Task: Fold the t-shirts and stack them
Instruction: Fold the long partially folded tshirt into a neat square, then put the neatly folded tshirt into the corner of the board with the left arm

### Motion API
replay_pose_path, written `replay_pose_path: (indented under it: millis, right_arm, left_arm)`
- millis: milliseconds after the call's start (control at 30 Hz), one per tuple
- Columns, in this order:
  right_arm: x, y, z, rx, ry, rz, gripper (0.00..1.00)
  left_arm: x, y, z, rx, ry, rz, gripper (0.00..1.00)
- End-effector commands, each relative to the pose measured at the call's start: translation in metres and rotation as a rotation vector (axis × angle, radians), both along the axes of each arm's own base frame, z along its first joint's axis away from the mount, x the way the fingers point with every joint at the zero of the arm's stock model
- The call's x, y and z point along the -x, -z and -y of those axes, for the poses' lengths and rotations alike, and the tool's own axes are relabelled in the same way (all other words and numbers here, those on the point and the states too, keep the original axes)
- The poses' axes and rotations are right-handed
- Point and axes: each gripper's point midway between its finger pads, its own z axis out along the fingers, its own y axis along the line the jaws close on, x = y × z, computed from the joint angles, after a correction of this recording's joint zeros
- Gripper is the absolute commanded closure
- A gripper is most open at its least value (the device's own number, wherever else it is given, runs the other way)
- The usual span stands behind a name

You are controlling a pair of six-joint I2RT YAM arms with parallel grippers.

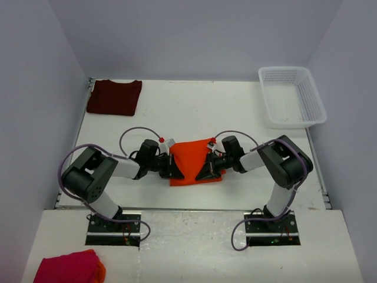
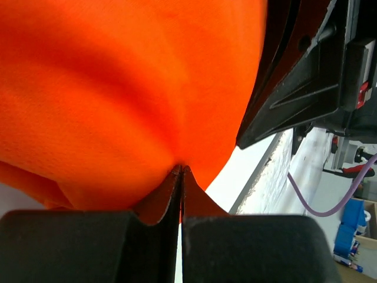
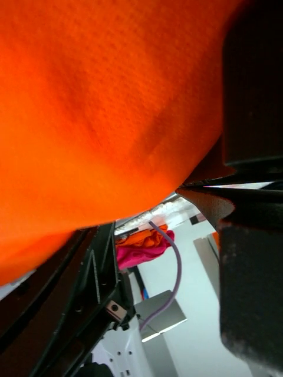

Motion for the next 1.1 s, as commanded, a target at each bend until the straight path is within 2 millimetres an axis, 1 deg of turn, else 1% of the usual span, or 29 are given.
replay_pose_path:
  millis: [0,200,300,367,433,467,500,533,567,600,633,667,700,733,767,800,833,867,900,933,967,1000,1033,1067]
  right_arm:
    - [-0.011,0.007,-0.004,0.01,0.049,0.009,1.0]
    - [-0.006,0.036,0.006,0.12,0.089,-0.037,1.0]
    - [-0.004,0.041,0.007,0.129,0.083,-0.033,1.0]
    - [-0.001,0.039,0.007,0.125,0.058,-0.013,1.0]
    - [0.002,0.031,0.004,0.111,0.012,0.029,1.0]
    - [0.0,0.024,0.001,0.107,0.001,0.053,1.0]
    - [-0.001,0.018,-0.001,0.104,-0.012,0.079,1.0]
    - [0.003,0.01,-0.002,0.12,-0.035,0.107,1.0]
    - [0.002,0.002,-0.004,0.122,-0.044,0.13,1.0]
    - [-0.004,-0.012,-0.01,0.113,-0.053,0.174,1.0]
    - [0.004,-0.025,-0.013,0.119,-0.085,0.199,1.0]
    - [-0.003,-0.042,-0.021,0.112,-0.087,0.245,1.0]
    - [-0.004,-0.055,-0.025,0.102,-0.097,0.274,1.0]
    - [0.006,-0.072,-0.028,0.101,-0.122,0.289,1.0]
    - [0.0,-0.093,-0.035,0.086,-0.116,0.342,1.0]
    - [0.003,-0.108,-0.041,0.07,-0.129,0.373,1.0]
    - [0.006,-0.124,-0.041,0.064,-0.138,0.391,1.0]
    - [0.0,-0.148,-0.047,0.037,-0.132,0.439,1.0]
    - [0.003,-0.156,-0.045,0.05,-0.134,0.436,1.0]
    - [0.0,-0.166,-0.044,0.051,-0.131,0.465,1.0]
    - [-0.004,-0.187,-0.045,0.037,-0.123,0.514,1.0]
    - [-0.011,-0.19,-0.041,0.074,-0.093,0.549,1.0]
    - [-0.011,-0.187,-0.033,0.129,-0.086,0.556,0.96]
    - [-0.018,-0.191,-0.029,0.169,-0.055,0.584,0.91]
  left_arm:
    - [-0.001,0.003,0.002,0.016,-0.001,0.028,1.0]
    - [0.001,0.02,-0.005,-0.04,-0.006,0.011,1.0]
    - [0.003,0.023,-0.006,-0.049,-0.005,0.002,1.0]
    - [0.006,0.023,-0.007,-0.048,-0.004,-0.003,1.0]
    - [0.006,0.022,-0.01,-0.063,-0.012,0.004,1.0]
    - [0.005,0.021,-0.012,-0.076,-0.021,0.011,1.0]
    - [0.0,0.013,-0.012,-0.079,-0.032,0.041,1.0]
    - [-0.001,0.015,-0.018,-0.12,-0.052,0.043,1.0]
    - [-0.003,0.012,-0.021,-0.134,-0.065,0.054,1.0]
    - [-0.009,-0.002,-0.019,-0.125,-0.076,0.092,1.0]
    - [-0.008,-0.001,-0.026,-0.164,-0.097,0.084,1.0]
    - [-0.012,-0.009,-0.027,-0.167,-0.113,0.1,1.0]
    - [-0.019,-0.031,-0.026,-0.145,-0.133,0.157,1.0]
    - [-0.022,-0.034,-0.032,-0.182,-0.164,0.166,1.0]
    - [-0.026,-0.046,-0.033,-0.183,-0.181,0.198,1.0]
    - [-0.028,-0.069,-0.035,-0.173,-0.199,0.236,1.0]
    - [-0.033,-0.08,-0.037,-0.181,-0.218,0.271,1.0]
    - [-0.037,-0.097,-0.039,-0.174,-0.236,0.311,1.0]
    - [-0.043,-0.114,-0.039,-0.174,-0.248,0.334,1.0]
    - [-0.047,-0.122,-0.041,-0.182,-0.26,0.36,0.97]
    - [-0.05,-0.128,-0.043,-0.193,-0.266,0.372,0.84]
    - [-0.056,-0.138,-0.043,-0.198,-0.28,0.389,0.75]
    - [-0.056,-0.135,-0.046,-0.226,-0.286,0.381,0.66]
    - [-0.058,-0.134,-0.048,-0.239,-0.29,0.38,0.6]
